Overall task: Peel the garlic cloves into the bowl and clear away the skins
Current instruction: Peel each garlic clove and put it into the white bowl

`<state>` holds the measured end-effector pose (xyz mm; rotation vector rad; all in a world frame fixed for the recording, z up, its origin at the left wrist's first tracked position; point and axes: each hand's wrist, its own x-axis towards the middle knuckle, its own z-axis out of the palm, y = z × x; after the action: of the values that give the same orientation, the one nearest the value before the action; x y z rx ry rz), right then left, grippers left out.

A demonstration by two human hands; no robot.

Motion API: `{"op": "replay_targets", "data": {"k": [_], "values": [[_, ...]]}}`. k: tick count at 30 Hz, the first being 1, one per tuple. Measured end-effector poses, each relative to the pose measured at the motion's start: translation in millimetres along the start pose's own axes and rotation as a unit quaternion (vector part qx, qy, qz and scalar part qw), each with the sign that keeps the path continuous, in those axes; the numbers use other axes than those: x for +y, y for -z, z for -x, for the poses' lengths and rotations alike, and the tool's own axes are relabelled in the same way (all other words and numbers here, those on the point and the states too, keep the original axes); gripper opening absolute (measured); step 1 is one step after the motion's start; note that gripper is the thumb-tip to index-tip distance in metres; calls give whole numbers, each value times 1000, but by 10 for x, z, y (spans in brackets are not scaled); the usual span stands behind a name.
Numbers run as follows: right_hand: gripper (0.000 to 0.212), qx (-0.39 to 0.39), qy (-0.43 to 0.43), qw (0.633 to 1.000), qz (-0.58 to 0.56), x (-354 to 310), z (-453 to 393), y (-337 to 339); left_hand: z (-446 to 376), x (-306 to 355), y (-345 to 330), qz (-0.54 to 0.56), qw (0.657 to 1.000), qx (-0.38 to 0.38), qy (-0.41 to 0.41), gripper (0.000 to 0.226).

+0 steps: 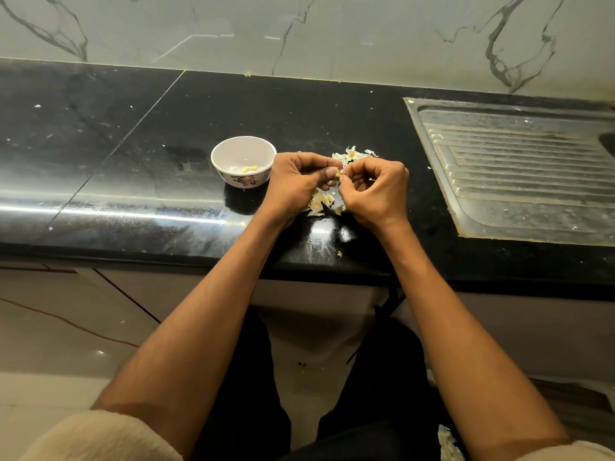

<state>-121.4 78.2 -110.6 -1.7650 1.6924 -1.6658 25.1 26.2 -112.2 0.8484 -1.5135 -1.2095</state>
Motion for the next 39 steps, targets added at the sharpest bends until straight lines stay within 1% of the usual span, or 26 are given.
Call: {"op": "replay_targets", "data": {"k": [3, 8, 17, 24, 28, 32, 37, 39], "values": [[5, 2, 15, 1000, 22, 3, 2, -2, 2, 1, 4, 0, 1000, -9, -1, 20], [5, 1, 24, 999, 33, -16, 15, -6, 11, -1, 15, -6, 1000, -29, -1, 21], [7, 10, 29, 998, 47, -49, 18, -3, 24, 6, 9, -10, 1000, -28, 2, 21], [7, 34, 5, 999, 37, -20, -34, 44, 11, 21, -1, -10, 1000, -27, 7, 22], [7, 43, -11, 998, 34, -25, -36, 31, 4, 21, 9, 2, 999, -35, 9, 19], [12, 54, -20, 998, 33, -20, -47, 32, 4, 4, 21, 5, 999, -37, 9, 14], [22, 73, -40, 995, 58, 22, -71, 17, 14, 4, 5, 2, 1000, -27, 0, 16], [19, 70, -44, 994, 74, 37, -74, 13, 17, 8, -2, 6, 1000, -21, -2, 18]]}}
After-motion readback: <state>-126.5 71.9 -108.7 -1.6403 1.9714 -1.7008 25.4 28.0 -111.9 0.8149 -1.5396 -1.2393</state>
